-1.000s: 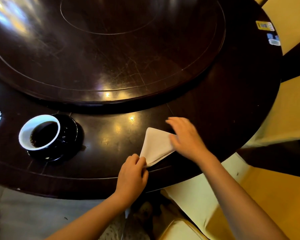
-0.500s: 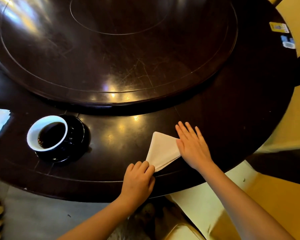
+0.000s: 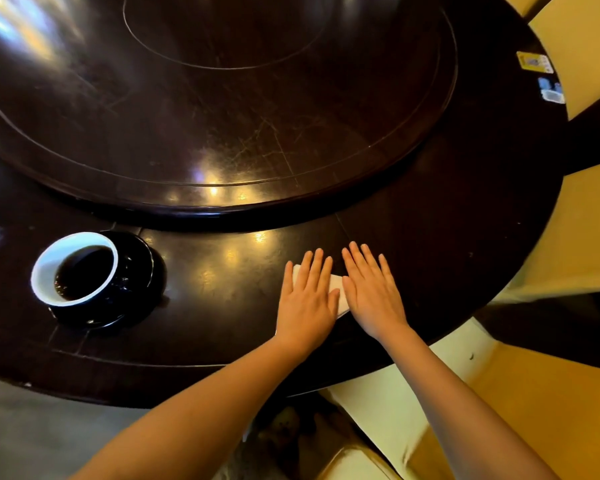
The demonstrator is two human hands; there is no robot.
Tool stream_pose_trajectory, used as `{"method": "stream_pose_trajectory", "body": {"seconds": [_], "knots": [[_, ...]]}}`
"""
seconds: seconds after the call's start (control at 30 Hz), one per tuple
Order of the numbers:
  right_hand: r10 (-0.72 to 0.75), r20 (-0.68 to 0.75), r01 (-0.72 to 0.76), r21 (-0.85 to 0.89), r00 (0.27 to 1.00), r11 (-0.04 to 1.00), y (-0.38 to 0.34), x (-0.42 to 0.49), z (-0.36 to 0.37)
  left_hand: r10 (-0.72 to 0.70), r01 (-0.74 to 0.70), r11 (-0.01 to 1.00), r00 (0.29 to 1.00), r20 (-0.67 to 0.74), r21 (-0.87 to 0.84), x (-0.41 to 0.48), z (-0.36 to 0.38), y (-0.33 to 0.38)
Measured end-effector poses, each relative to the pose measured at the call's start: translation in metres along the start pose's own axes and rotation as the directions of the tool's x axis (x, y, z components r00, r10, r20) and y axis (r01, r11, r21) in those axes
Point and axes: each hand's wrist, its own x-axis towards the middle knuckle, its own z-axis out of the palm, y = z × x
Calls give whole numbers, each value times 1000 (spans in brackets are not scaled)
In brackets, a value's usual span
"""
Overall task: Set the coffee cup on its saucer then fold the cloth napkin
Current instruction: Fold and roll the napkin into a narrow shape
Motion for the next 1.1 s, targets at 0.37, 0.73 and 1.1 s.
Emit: {"method": "stream_pose_trajectory", "body": {"seconds": [0.37, 0.73, 1.1], "knots": [[-2, 11, 1, 59, 1000, 998, 2, 1, 1, -86, 93, 987, 995, 57, -134, -70, -8, -39], [-87, 89, 78, 98, 992, 992, 9, 2, -5, -456, 586, 298, 781, 427, -754, -2, -61, -26], [-285, 68, 119, 799, 956, 589, -17, 9, -66, -32, -100, 584, 989, -147, -805, -19, -83, -47]]}}
